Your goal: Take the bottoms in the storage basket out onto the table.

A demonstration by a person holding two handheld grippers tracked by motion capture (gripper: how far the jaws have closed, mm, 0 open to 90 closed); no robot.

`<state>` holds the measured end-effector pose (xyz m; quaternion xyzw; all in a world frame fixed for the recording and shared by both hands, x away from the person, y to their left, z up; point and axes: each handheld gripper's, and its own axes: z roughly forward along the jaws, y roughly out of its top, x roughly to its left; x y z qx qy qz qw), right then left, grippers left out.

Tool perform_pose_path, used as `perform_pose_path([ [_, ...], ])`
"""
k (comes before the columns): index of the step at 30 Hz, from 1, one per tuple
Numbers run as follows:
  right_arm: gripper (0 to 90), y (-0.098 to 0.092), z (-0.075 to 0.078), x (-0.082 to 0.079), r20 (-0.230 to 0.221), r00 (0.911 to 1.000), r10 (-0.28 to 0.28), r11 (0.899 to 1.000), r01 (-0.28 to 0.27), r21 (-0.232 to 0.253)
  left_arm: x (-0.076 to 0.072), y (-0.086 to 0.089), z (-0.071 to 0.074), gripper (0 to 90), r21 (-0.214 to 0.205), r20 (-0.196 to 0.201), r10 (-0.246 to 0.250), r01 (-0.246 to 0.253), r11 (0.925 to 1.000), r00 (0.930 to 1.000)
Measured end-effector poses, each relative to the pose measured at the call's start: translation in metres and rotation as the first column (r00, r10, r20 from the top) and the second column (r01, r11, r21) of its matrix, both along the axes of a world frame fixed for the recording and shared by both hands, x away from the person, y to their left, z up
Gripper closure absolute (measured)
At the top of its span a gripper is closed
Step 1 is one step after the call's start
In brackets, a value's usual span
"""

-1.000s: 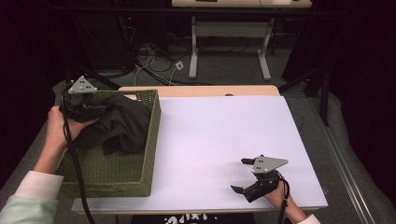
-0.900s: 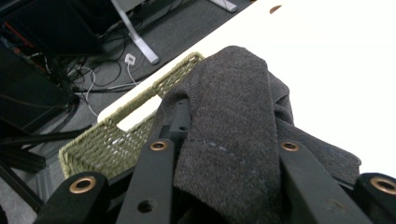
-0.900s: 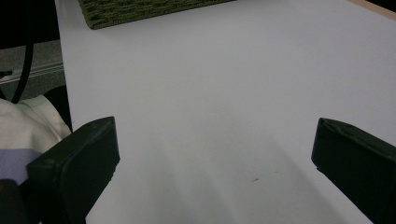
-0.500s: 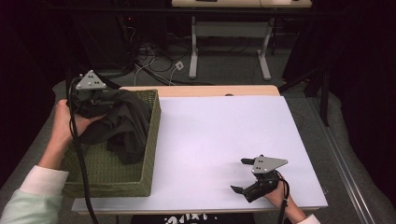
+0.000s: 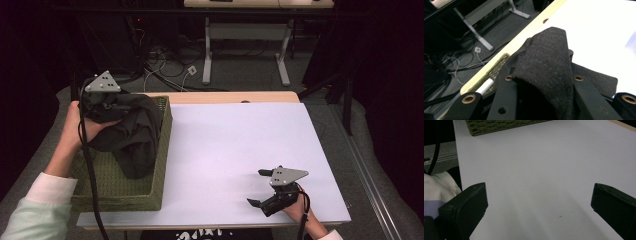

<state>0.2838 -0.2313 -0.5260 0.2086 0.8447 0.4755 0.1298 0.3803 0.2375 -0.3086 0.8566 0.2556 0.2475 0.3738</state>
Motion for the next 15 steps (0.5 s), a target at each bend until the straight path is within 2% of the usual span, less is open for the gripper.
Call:
perform_pose_path([
  [4, 0.7, 0.0, 0.0, 0.0, 0.004, 1.0, -0.002, 1.0, 0.002, 0.001, -0.001, -0.008, 0.001, 72.3, 0.021, 0.002, -0.034, 0.034, 0.9992, 0.9994],
  [10, 1.1, 0.0, 0.0, 0.0, 0.004, 1.0, -0.006, 1.0, 0.006, 0.001, 0.0, -0.015, 0.002, 72.3, 0.027, 0.004, -0.071, 0.07, 0.9971, 0.9975],
  [13, 1.0, 0.0, 0.0, 0.0, 0.002, 1.0, -0.007, 1.0, 0.007, 0.002, 0.0, -0.02, 0.003, 72.4, 0.045, 0.016, -0.109, 0.108, 0.9931, 0.994],
  [15, 1.0, 0.0, 0.0, 0.0, 0.002, 1.0, -0.007, 1.0, 0.007, 0.001, 0.0, -0.024, 0.003, 72.4, 0.049, 0.014, -0.114, 0.114, 0.9923, 0.9933],
])
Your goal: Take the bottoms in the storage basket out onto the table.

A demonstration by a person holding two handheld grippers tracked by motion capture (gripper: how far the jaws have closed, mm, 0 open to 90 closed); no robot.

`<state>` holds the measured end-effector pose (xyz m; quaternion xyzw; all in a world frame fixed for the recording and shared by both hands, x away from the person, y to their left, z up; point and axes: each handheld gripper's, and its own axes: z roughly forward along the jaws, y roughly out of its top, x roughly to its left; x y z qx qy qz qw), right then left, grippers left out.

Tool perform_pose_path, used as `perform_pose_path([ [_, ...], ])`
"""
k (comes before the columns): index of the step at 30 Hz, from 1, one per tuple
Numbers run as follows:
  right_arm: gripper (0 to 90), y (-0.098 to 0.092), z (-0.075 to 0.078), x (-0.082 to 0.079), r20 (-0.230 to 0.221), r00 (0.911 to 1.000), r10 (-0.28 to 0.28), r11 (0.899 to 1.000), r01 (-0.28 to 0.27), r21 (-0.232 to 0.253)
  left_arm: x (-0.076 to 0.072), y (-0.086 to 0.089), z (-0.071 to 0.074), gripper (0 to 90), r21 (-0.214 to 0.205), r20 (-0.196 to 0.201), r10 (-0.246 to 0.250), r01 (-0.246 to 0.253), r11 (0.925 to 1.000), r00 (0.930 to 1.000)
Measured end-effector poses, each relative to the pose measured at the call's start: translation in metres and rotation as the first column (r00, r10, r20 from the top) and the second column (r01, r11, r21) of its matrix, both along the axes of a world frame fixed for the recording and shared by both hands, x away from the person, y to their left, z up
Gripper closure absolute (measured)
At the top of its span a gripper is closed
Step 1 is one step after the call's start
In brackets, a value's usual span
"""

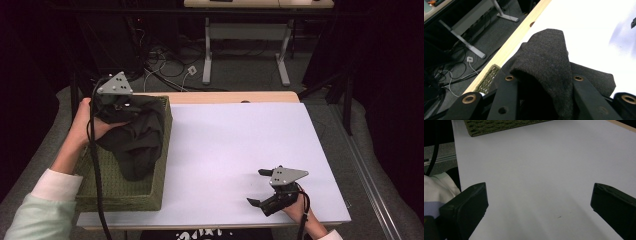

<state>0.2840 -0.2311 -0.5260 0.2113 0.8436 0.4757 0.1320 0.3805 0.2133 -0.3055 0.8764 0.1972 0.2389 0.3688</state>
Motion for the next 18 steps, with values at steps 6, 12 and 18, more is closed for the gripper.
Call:
perform_pose_path([
  [6, 1.0, 0.0, 0.0, 0.0, 0.0, 1.0, 0.001, 1.0, -0.001, -0.004, 0.007, -0.02, -0.004, 72.4, 0.017, -0.019, -0.037, 0.037, 0.9991, 0.9991],
  [12, 1.0, 0.0, 0.0, 0.0, -0.003, 1.0, 0.002, 1.0, -0.002, -0.006, 0.016, -0.041, -0.013, 72.4, 0.028, -0.044, -0.065, 0.066, 0.9974, 0.9969],
  [18, 1.0, 0.001, -0.001, 0.0, 0.001, 1.0, 0.005, 1.0, -0.005, -0.016, 0.022, -0.057, -0.022, 72.3, 0.039, -0.057, -0.088, 0.091, 0.9951, 0.9945],
])
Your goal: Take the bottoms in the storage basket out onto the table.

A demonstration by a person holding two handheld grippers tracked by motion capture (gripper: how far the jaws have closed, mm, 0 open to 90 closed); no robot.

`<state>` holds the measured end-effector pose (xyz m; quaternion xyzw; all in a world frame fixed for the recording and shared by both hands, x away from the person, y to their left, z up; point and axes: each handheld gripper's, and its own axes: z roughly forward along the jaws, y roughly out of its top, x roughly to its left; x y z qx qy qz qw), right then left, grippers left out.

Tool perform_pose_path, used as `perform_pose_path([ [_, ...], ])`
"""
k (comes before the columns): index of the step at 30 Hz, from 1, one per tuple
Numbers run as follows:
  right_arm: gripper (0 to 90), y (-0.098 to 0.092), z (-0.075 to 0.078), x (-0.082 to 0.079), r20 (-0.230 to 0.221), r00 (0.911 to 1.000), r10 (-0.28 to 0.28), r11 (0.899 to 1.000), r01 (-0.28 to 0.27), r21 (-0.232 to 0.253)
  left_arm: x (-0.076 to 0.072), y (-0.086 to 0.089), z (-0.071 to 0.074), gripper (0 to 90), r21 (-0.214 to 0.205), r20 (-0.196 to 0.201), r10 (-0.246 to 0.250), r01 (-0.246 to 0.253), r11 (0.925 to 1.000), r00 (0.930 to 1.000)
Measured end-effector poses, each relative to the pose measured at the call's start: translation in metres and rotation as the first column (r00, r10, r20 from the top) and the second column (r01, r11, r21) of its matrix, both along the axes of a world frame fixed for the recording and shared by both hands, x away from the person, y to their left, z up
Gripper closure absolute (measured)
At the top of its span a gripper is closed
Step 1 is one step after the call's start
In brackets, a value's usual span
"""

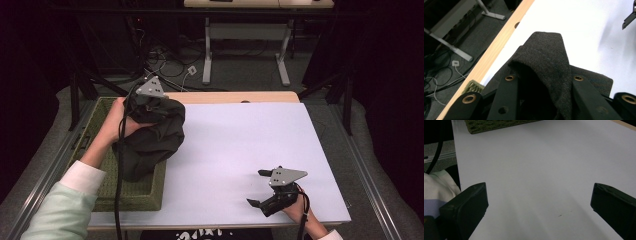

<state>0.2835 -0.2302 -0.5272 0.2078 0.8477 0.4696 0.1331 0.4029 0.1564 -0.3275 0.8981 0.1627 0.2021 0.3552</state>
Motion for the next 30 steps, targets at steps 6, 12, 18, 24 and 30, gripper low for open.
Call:
perform_pose_path([
  [6, 1.0, 0.0, 0.0, 0.0, 0.001, 1.0, 0.0, 1.0, 0.0, 0.0, 0.007, -0.015, -0.01, 72.1, 0.009, -0.022, -0.018, 0.018, 0.9998, 0.9996],
  [12, 1.1, 0.0, 0.0, 0.0, 0.002, 1.0, 0.004, 1.0, -0.004, 0.001, 0.012, -0.027, -0.02, 72.0, 0.024, -0.041, -0.037, 0.038, 0.999, 0.9985],
  [18, 1.1, 0.001, 0.0, 0.0, 0.002, 1.0, 0.008, 1.0, -0.008, 0.001, 0.015, -0.037, -0.027, 71.9, 0.034, -0.055, -0.046, 0.048, 0.9983, 0.9974],
  [24, 1.3, 0.003, 0.001, -0.003, 0.008, 0.9998, 0.018, 1.0, -0.018, -0.004, 0.015, -0.049, -0.035, 72.1, 0.043, -0.059, -0.059, 0.061, 0.9972, 0.9965],
  [30, 1.3, 0.002, 0.0, 0.0, -0.003, 0.9998, 0.019, 1.0, -0.019, -0.003, 0.024, -0.063, -0.049, 70.8, 0.072, -0.104, -0.075, 0.082, 0.994, 0.9917],
])
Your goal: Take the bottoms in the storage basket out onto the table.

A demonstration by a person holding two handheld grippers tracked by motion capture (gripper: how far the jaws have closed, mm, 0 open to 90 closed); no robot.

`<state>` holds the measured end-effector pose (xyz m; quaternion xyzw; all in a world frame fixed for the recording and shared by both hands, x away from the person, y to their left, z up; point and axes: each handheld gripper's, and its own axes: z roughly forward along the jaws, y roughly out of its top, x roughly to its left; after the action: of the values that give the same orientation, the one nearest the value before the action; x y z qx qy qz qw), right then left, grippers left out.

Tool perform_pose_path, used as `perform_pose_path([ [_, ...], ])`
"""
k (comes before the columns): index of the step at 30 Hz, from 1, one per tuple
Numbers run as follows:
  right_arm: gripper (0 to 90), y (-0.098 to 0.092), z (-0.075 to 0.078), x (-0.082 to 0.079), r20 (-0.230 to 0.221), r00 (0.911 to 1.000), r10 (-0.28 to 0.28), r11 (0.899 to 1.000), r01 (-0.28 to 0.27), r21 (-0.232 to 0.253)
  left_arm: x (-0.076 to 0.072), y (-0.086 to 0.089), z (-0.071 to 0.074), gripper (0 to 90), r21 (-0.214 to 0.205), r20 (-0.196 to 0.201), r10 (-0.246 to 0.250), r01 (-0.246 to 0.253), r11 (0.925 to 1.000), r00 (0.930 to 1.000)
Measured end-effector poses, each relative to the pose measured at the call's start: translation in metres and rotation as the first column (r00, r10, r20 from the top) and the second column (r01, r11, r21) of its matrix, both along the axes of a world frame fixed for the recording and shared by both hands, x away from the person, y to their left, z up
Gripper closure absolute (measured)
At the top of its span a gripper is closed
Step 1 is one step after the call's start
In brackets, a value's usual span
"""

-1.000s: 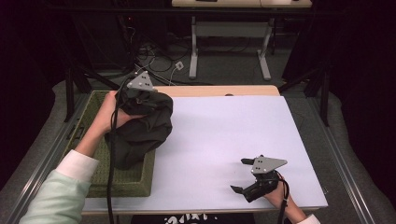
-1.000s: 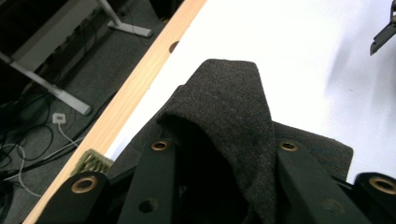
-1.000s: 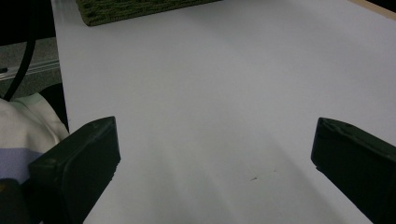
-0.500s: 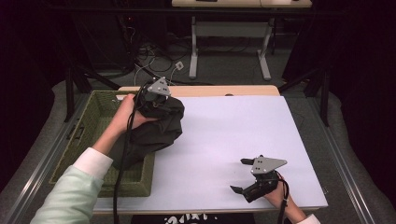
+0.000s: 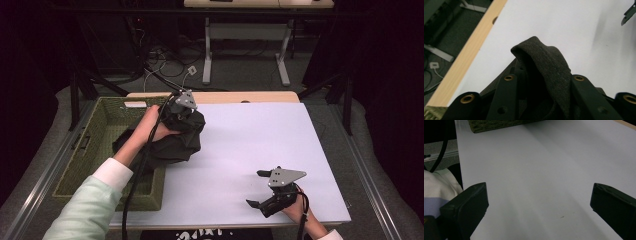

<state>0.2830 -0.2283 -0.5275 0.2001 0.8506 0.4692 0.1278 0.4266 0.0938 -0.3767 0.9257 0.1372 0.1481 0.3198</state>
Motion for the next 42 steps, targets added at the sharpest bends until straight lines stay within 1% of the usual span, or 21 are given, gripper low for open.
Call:
perform_pose_path([
  [1, 1.3, 0.0, 0.0, 0.0, 0.0, 1.0, 0.001, 1.0, -0.001, 0.0, 0.002, -0.002, -0.003, 70.5, 0.002, -0.018, -0.002, 0.003, 1.0, 0.9998],
  [4, 1.3, 0.0, 0.0, -0.001, 0.002, 1.0, 0.005, 1.0, -0.005, 0.0, 0.006, -0.007, -0.011, 68.7, 0.018, -0.044, -0.005, 0.006, 0.9998, 0.999],
  [5, 1.3, 0.001, 0.0, -0.001, 0.002, 1.0, 0.007, 1.0, -0.007, 0.0, 0.007, -0.009, -0.014, 67.2, 0.016, -0.056, -0.009, 0.01, 0.9998, 0.9984],
  [6, 1.3, 0.001, 0.0, -0.001, 0.0, 1.0, 0.009, 1.0, -0.009, -0.002, 0.009, -0.011, -0.015, 64.6, 0.013, -0.065, -0.013, 0.014, 0.9998, 0.9978],
  [7, 1.3, 0.001, -0.001, -0.001, -0.001, 0.9999, 0.012, 1.0, -0.012, -0.005, 0.01, -0.012, -0.017, 62.4, -0.002, -0.078, -0.016, 0.016, 0.9999, 0.9968],
  [8, 1.3, 0.002, -0.001, -0.001, -0.001, 0.9999, 0.013, 1.0, -0.013, -0.005, 0.011, -0.014, -0.019, 60.2, 0.002, -0.085, -0.013, 0.013, 0.9999, 0.9963],
  [10, 1.3, 0.001, -0.001, -0.001, -0.003, 0.9999, 0.013, 1.0, -0.013, -0.005, 0.014, -0.018, -0.023, 52.1, 0.015, -0.104, -0.009, 0.01, 0.9998, 0.9945],
  [12, 1.3, 0.001, 0.0, -0.001, -0.002, 0.9999, 0.01, 1.0, -0.01, -0.006, 0.017, -0.023, -0.027, 43.2, 0.04, -0.117, 0.0, 0.004, 0.9992, 0.9931],
  [14, 1.3, 0.0, 0.0, -0.001, 0.0, 1.0, 0.009, 1.0, -0.009, -0.005, 0.017, -0.026, -0.027, 35.4, 0.054, -0.114, 0.005, 0.002, 0.9985, 0.9935],
  [15, 1.3, 0.0, 0.0, -0.001, 0.001, 0.9999, 0.011, 1.0, -0.011, -0.004, 0.016, -0.027, -0.026, 33.6, 0.049, -0.117, 0.004, 0.002, 0.9988, 0.9932],
  [17, 1.3, 0.0, 0.0, -0.001, 0.001, 0.9999, 0.012, 1.0, -0.012, -0.005, 0.015, -0.027, -0.021, 30.6, 0.049, -0.104, 0.003, 0.003, 0.9988, 0.9945],
  [19, 1.3, 0.0, 0.0, -0.001, 0.001, 0.9999, 0.013, 1.0, -0.013, -0.006, 0.014, -0.023, -0.013, 28.1, 0.032, -0.093, 0.006, -0.003, 0.9995, 0.9957],
  [21, 1.3, 0.0, 0.0, -0.001, 0.004, 0.9999, 0.014, 1.0, -0.014, -0.006, 0.012, -0.017, -0.008, 25.7, 0.021, -0.09, 0.011, -0.009, 0.9997, 0.9959],
  [24, 1.3, 0.0, 0.001, -0.002, 0.006, 0.9999, 0.013, 1.0, -0.013, -0.008, 0.01, -0.008, -0.003, 19.8, 0.028, -0.08, 0.029, -0.027, 0.9993, 0.9963],
  [26, 1.3, 0.0, 0.001, -0.002, 0.006, 0.9999, 0.011, 1.0, -0.011, -0.006, 0.006, 0.001, -0.001, 17.6, 0.027, -0.073, 0.038, -0.036, 0.999, 0.9966],
  [27, 1.3, 0.0, 0.001, -0.002, 0.006, 0.9999, 0.011, 1.0, -0.011, -0.008, 0.005, 0.004, 0.0, 17.2, 0.038, -0.061, 0.046, -0.044, 0.9983, 0.9971],
  [31, 1.3, 0.0, 0.001, -0.002, 0.007, 0.9999, 0.013, 1.0, -0.013, -0.008, 0.001, 0.021, -0.001, 15.6, 0.048, -0.054, 0.069, -0.066, 0.9967, 0.9962],
  [32, 1.3, 0.0, 0.001, -0.002, 0.007, 0.9999, 0.013, 1.0, -0.012, -0.008, 0.0, 0.026, -0.001, 14.7, 0.044, -0.058, 0.071, -0.068, 0.9967, 0.9958],
  [36, 1.3, 0.0, 0.001, -0.002, 0.006, 0.9999, 0.009, 1.0, -0.009, -0.006, -0.006, 0.046, -0.002, 9.3, 0.028, -0.053, 0.102, -0.1, 0.9945, 0.9934],
  [40, 1.3, 0.0, 0.0, -0.001, 0.003, 1.0, 0.009, 1.0, -0.009, -0.007, -0.012, 0.065, -0.002, 3.7, 0.02, -0.045, 0.13, -0.129, 0.9914, 0.9905],
  [42, 1.3, 0.0, 0.001, -0.002, 0.004, 0.9999, 0.009, 1.0, -0.009, -0.007, -0.015, 0.072, -0.003, 1.9, 0.017, -0.046, 0.136, -0.135, 0.9907, 0.9897],
])
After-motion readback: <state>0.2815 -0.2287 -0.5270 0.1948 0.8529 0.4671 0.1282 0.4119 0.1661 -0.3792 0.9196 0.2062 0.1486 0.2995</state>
